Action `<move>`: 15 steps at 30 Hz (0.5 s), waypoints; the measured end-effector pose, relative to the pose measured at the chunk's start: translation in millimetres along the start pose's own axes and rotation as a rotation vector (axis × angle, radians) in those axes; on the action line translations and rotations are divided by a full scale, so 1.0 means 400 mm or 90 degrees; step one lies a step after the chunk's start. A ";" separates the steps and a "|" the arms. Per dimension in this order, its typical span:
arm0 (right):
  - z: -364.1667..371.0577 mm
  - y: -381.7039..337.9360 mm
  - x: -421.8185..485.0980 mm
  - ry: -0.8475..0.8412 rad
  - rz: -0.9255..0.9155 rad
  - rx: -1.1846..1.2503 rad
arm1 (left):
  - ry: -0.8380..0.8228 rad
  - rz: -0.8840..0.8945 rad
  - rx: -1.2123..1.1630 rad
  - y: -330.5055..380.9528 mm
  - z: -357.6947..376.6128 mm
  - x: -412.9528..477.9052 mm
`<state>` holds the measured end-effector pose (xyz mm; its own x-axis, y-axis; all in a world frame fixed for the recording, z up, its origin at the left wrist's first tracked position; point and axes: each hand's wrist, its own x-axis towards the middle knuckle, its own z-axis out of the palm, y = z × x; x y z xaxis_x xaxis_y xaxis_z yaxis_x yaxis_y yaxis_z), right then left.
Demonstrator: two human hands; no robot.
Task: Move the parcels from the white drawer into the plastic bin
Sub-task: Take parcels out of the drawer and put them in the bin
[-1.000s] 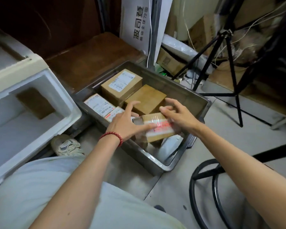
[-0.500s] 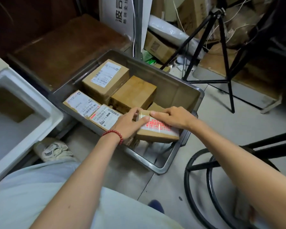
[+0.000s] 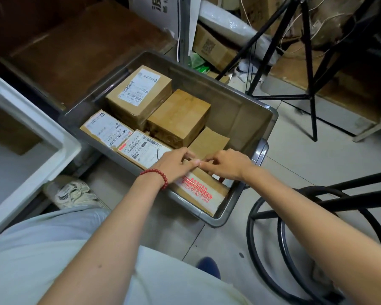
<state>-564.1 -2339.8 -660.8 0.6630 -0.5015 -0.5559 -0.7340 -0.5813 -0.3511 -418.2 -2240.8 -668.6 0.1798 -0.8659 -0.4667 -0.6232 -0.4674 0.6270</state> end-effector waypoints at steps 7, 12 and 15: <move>-0.002 -0.005 0.015 -0.152 -0.010 0.093 | 0.001 -0.003 -0.046 -0.043 -0.018 -0.003; 0.014 -0.003 0.041 -0.190 -0.005 0.111 | 0.015 0.029 0.096 -0.033 -0.014 -0.003; 0.014 -0.005 0.050 -0.213 -0.005 0.110 | 0.066 0.046 0.305 -0.028 -0.023 0.002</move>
<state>-550.4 -2345.2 -675.4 0.6047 -0.2444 -0.7580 -0.7624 -0.4530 -0.4622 -403.9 -2238.0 -670.2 0.1829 -0.9177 -0.3526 -0.9123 -0.2921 0.2871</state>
